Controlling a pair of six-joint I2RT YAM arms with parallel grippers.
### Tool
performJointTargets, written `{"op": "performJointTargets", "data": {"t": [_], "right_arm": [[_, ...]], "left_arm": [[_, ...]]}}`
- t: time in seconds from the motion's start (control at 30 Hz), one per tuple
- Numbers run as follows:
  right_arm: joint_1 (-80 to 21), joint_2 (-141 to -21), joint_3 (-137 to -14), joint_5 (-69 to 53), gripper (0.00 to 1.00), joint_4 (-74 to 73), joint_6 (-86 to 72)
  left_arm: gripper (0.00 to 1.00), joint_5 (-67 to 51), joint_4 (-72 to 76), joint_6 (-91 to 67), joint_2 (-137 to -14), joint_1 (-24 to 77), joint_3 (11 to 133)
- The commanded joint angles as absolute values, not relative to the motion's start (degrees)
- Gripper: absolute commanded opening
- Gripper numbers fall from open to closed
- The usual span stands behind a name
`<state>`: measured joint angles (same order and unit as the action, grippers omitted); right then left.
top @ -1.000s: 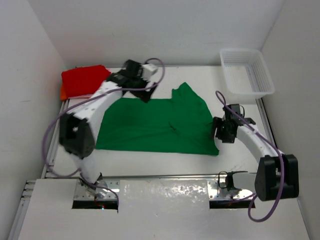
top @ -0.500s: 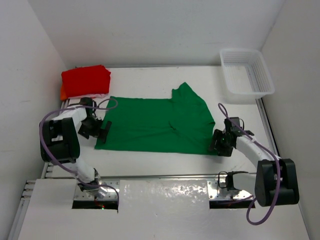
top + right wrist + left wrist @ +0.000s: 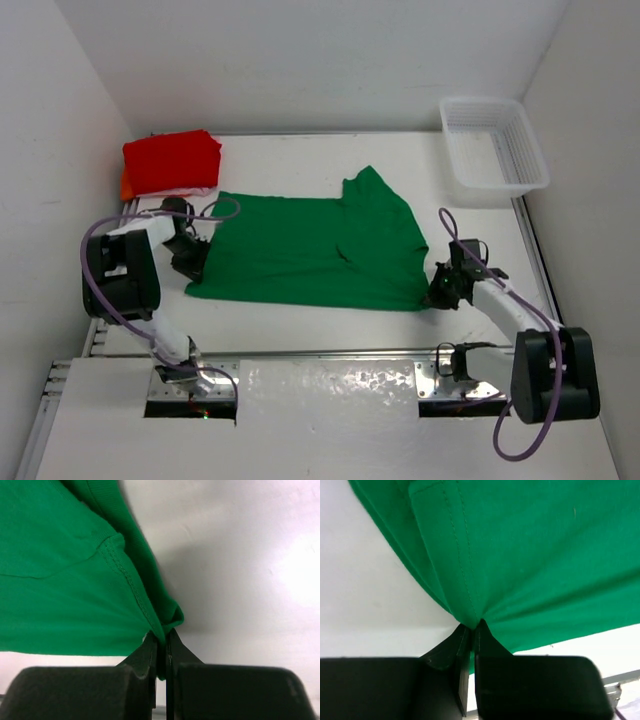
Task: Fold and stack the t-shirts
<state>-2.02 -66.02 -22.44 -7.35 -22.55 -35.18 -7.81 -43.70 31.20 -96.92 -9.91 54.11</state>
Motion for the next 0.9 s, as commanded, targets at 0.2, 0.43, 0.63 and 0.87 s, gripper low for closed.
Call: {"op": "performJointTargets", "data": {"t": [0.2,0.43,0.63,0.87], "right_arm": [[-2.02,-54.42,-19.08,-1.24,0.00,-37.87,-36.65],[-2.02,-53.79,-19.85,-0.35,0.49,-39.11,-36.48],[-2.02,-54.49,-38.96,5.36,0.60,-40.69,-25.61],[-5.70,-72.48,-63.08,-2.73,0.52,-31.75,-17.40]], "left_arm": [[0.00,-0.44,-51.32,35.95,-88.78,-10.72,43.43],[0.49,-4.84,-55.54,35.07,-87.37,-10.72,43.24],[0.51,4.66,-58.09,36.47,-86.57,-14.57,55.52],[0.56,-12.34,-50.55,29.28,-90.33,-17.40,78.56]]}}
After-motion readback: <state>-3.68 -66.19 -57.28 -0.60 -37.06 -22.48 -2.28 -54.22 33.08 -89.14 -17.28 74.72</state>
